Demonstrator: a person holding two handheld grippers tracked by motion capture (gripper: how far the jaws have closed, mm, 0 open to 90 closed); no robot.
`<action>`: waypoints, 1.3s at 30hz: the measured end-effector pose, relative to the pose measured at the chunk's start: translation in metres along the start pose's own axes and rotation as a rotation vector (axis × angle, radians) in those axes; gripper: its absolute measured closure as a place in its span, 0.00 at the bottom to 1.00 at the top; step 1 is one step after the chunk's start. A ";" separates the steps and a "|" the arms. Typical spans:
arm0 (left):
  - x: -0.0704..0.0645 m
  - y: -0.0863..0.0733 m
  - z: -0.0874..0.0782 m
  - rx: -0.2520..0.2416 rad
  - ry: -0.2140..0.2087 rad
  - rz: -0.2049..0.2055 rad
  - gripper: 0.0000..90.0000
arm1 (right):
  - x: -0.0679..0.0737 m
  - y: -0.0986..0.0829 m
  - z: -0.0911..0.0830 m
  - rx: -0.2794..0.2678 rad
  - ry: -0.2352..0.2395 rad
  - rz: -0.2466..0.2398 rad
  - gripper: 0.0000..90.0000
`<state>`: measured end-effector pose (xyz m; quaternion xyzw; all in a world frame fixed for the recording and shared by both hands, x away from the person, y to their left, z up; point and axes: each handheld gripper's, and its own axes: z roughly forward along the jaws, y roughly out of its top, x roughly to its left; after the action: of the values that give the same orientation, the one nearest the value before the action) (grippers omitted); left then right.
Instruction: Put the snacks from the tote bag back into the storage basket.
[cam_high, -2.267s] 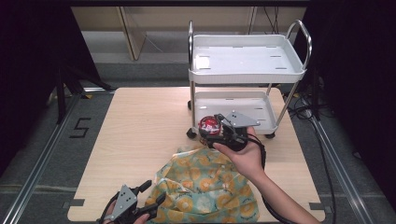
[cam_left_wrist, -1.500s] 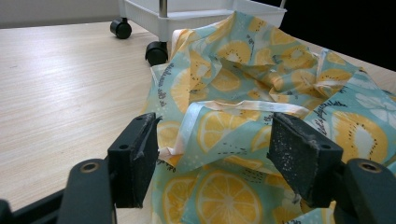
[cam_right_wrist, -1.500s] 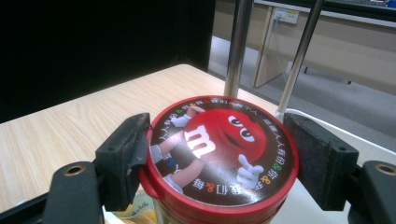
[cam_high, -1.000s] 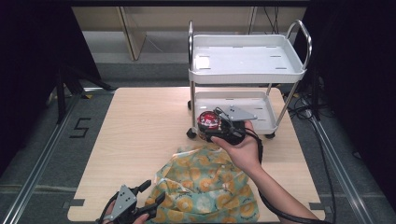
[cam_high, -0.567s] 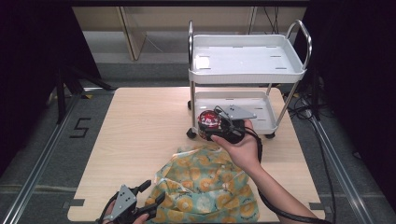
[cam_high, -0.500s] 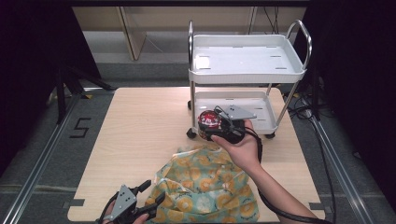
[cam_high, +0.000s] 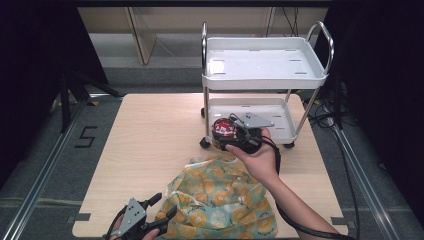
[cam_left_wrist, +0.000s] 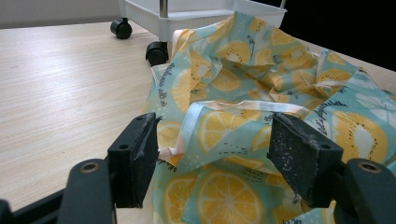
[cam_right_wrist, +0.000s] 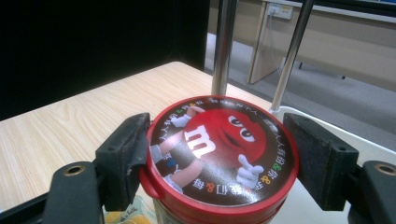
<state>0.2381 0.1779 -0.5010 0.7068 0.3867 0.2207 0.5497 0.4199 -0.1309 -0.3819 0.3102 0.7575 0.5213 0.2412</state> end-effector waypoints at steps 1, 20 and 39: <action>0.000 0.000 0.000 0.000 0.000 0.000 0.36 | 0.000 0.000 0.000 0.002 0.010 -0.002 0.30; -0.001 0.000 0.000 0.007 0.009 -0.007 0.36 | -0.001 -0.003 0.002 0.012 -0.003 0.014 0.30; 0.000 0.000 0.000 -0.001 0.001 -0.004 0.36 | -0.009 0.000 0.008 0.018 -0.024 0.014 0.30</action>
<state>0.2384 0.1779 -0.5012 0.7057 0.3881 0.2199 0.5504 0.4317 -0.1321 -0.3842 0.3238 0.7572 0.5123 0.2438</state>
